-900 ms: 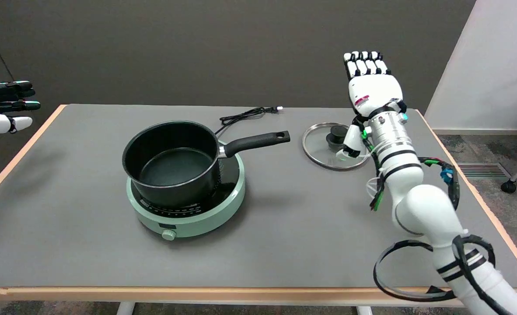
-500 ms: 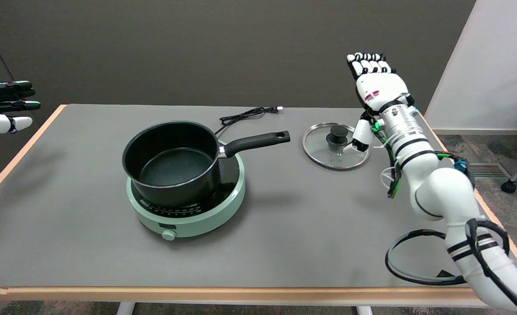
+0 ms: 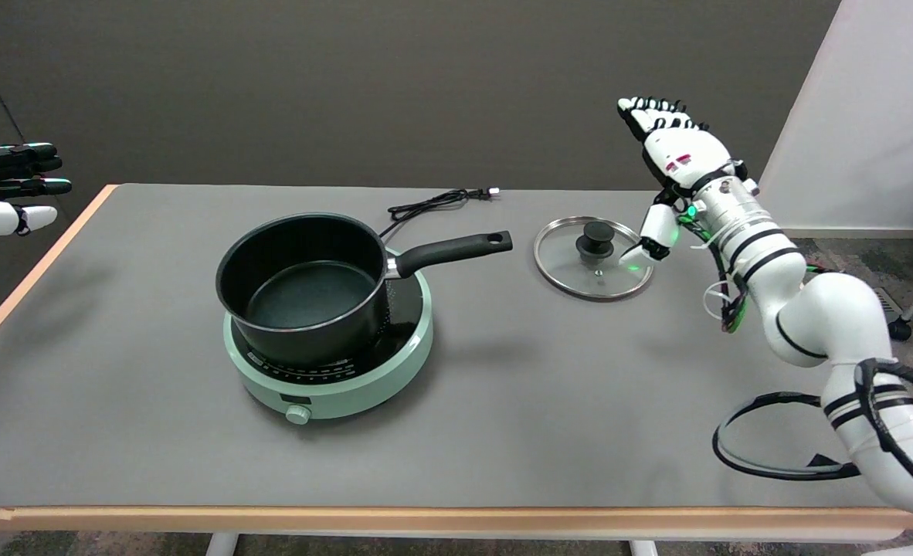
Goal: Pick up the pot lid.
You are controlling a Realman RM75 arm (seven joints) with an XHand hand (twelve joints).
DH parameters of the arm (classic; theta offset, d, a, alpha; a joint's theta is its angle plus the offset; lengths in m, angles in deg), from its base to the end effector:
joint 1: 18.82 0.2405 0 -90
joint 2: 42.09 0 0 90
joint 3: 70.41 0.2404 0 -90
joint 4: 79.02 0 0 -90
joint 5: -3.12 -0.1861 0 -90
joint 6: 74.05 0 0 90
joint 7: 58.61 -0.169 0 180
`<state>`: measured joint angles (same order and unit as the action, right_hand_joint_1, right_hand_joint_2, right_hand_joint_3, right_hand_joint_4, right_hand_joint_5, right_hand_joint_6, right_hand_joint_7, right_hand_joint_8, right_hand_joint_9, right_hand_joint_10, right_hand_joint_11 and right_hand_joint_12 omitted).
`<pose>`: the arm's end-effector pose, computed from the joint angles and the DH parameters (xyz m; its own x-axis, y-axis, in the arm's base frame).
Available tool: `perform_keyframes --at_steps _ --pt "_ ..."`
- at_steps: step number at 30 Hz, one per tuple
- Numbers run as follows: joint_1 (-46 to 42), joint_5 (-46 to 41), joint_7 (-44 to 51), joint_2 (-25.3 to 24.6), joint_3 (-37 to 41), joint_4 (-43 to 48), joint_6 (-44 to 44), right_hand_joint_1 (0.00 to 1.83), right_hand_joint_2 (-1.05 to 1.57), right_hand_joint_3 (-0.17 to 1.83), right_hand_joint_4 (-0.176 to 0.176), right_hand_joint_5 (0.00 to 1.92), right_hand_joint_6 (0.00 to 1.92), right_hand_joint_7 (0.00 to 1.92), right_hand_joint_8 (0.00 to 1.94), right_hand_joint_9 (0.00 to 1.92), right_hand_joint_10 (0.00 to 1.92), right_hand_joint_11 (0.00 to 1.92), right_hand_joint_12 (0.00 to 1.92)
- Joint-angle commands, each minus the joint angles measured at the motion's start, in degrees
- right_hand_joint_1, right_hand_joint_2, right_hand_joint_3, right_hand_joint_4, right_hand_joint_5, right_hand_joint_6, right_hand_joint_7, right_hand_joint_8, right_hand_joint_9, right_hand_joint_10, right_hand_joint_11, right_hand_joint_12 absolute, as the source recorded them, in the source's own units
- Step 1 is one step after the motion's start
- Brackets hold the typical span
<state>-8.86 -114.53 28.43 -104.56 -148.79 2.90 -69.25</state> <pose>-0.1611 -0.3808 0.4236 0.9857 0.1526 0.0709 -0.0937 0.1476 0.9846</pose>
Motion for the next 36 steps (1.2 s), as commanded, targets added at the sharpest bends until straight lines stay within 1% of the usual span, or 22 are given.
perform_keyframes --at_steps 1,5,12,20,31,36 --pt "4.9 -8.5 -0.2 6.1 -0.7 -10.4 11.3 1.22 -0.83 1.18 -0.025 0.02 0.02 0.02 0.02 0.02 0.02 0.02 0.02" --pt "6.6 -8.5 -0.2 6.3 -1.4 -12.8 13.4 1.22 -0.84 1.19 -0.02 0.02 0.02 0.02 0.02 0.02 0.02 0.02 0.02" --pt "7.6 -8.5 -0.2 6.6 -1.9 -13.2 15.4 1.22 -0.85 1.22 -0.016 0.02 0.02 0.02 0.02 0.02 0.02 0.02 0.02" --pt "9.0 -8.5 -0.2 8.7 -4.9 -14.5 16.0 1.22 -0.85 1.22 0.0 0.02 0.02 0.02 0.02 0.02 0.02 0.02 0.02" --pt "9.1 -8.5 -0.2 8.6 -4.0 -15.8 15.8 1.23 -0.86 1.25 0.013 0.01 0.01 0.01 0.01 0.01 0.01 0.01 0.01" --pt "8.9 -8.5 -0.2 6.8 -1.2 -15.9 15.4 1.24 -0.86 1.27 0.018 0.01 0.01 0.01 0.01 0.01 0.01 0.01 0.01"
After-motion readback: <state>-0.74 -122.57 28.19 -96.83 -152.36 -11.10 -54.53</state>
